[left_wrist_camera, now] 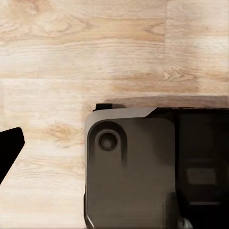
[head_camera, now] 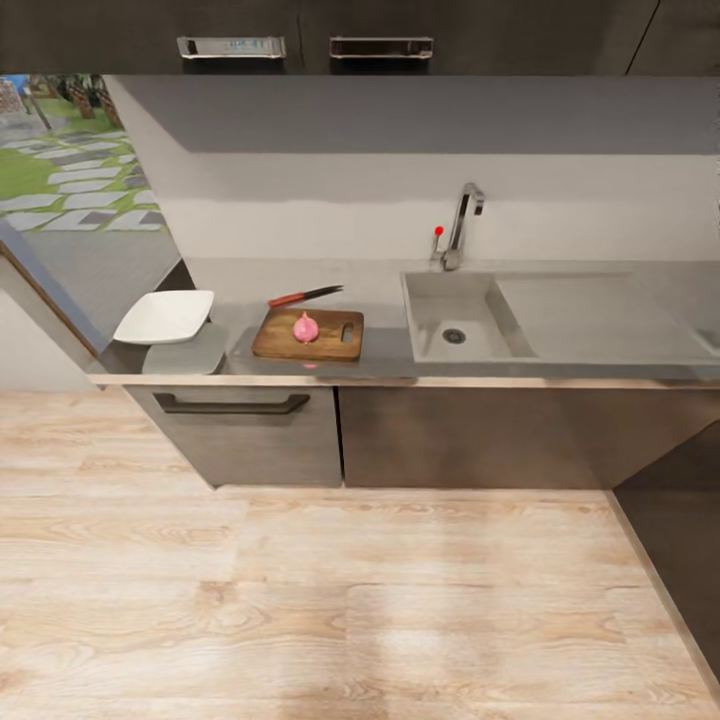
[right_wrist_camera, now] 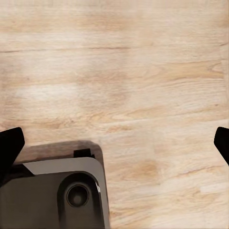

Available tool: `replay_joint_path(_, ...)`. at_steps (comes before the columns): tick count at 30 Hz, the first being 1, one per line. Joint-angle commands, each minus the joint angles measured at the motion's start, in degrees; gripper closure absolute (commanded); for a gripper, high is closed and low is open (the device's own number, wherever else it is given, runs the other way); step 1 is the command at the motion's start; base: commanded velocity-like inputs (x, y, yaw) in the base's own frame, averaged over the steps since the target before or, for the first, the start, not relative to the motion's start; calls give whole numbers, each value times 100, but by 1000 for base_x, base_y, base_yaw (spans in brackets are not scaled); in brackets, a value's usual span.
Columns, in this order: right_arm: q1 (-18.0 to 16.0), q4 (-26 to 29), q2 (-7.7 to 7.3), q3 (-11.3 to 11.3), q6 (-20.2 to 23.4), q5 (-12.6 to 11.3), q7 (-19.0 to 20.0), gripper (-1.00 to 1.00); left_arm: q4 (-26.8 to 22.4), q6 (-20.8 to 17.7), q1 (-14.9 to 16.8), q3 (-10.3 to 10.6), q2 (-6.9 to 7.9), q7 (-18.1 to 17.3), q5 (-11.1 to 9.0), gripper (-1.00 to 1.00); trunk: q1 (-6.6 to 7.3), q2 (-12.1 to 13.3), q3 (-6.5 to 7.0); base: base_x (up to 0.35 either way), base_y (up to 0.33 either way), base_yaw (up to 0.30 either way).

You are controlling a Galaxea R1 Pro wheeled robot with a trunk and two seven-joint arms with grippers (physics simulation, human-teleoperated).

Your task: In the kitchen, take the Vidalia onion out of the sink, dice it on the chopping board with the paring knife, put the diced onion into the bowl on the countertop, then place both the paring knife and the chopping board into the sink.

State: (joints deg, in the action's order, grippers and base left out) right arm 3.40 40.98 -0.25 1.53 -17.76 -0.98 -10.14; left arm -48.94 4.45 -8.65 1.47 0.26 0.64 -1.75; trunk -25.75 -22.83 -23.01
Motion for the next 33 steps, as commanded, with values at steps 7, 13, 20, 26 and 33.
replay_joint_path(7,2,7,-1,-3,-8,-8,-13,-100,113,178,3,11,1,7,-18,-100,-4,-9,57,0,0,0)
replay_joint_path(13,2,7,-1,-5,-8,-7,-14,-100,177,253,5,9,-4,7,-19,-100,-4,-9,112,0,0,0)
replay_joint_path(20,2,7,7,-17,-8,0,-14,-100,307,266,12,5,-8,7,-18,-100,-4,-9,175,0,0,0)
replay_joint_path(26,2,7,5,-13,-8,-5,-11,-100,318,266,12,5,-8,7,-18,-100,-4,-9,230,0,0,0)
replay_joint_path(33,2,7,3,-12,-8,1,-14,-100,325,267,12,7,-8,7,-18,-100,-4,-9,293,0,0,0)
